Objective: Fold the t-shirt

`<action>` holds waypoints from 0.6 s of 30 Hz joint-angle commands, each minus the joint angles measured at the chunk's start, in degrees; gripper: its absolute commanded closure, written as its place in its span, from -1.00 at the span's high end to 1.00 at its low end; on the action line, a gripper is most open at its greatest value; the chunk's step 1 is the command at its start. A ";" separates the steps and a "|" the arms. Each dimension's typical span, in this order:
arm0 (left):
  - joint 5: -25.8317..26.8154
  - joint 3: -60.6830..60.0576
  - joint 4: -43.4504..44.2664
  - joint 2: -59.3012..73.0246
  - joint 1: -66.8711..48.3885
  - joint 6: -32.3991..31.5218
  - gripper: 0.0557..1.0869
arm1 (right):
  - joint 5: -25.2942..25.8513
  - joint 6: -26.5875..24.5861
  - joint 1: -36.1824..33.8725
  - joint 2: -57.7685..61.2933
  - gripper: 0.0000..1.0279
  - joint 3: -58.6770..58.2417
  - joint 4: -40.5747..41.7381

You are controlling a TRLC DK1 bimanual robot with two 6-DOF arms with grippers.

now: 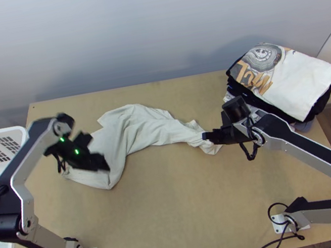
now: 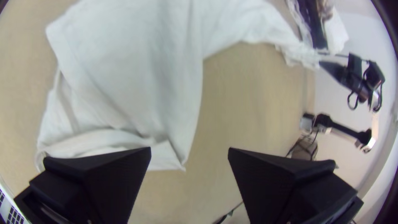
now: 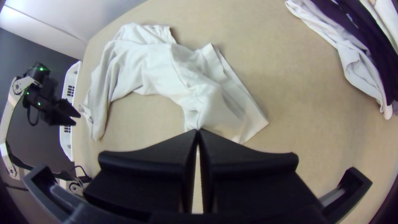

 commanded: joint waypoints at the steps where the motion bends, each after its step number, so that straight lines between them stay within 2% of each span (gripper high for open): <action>1: 4.68 13.68 9.08 8.27 7.32 -13.43 0.90 | 0.05 -0.49 -0.36 0.54 -0.94 -1.55 1.65; 2: 3.44 15.61 10.48 10.12 8.55 -14.92 0.90 | 0.05 -0.58 -0.44 0.54 -0.94 -1.63 1.74; 4: -2.62 18.16 13.82 12.84 9.87 -18.09 0.89 | 0.05 -0.75 -0.44 0.46 -0.94 -1.72 1.83; 6: -6.57 19.39 15.76 15.21 10.92 -18.53 0.77 | 0.05 -0.75 -0.44 0.46 -0.94 -1.81 2.09; 9: -10.88 19.74 18.04 16.88 11.36 -18.62 0.71 | 0.05 -0.75 -0.62 0.54 -0.94 -1.81 2.44; 12: -11.94 19.39 18.75 17.32 11.27 -18.62 0.66 | 0.05 -0.75 -0.62 0.46 -0.94 -1.98 3.15; 16: -11.94 18.34 19.63 17.32 10.83 -18.88 0.38 | 0.05 -0.75 -0.80 0.54 -0.94 -1.98 3.59; 18: -11.94 17.63 20.94 17.15 10.66 -19.76 0.15 | 0.05 -0.75 -0.80 0.54 -0.94 -2.07 3.94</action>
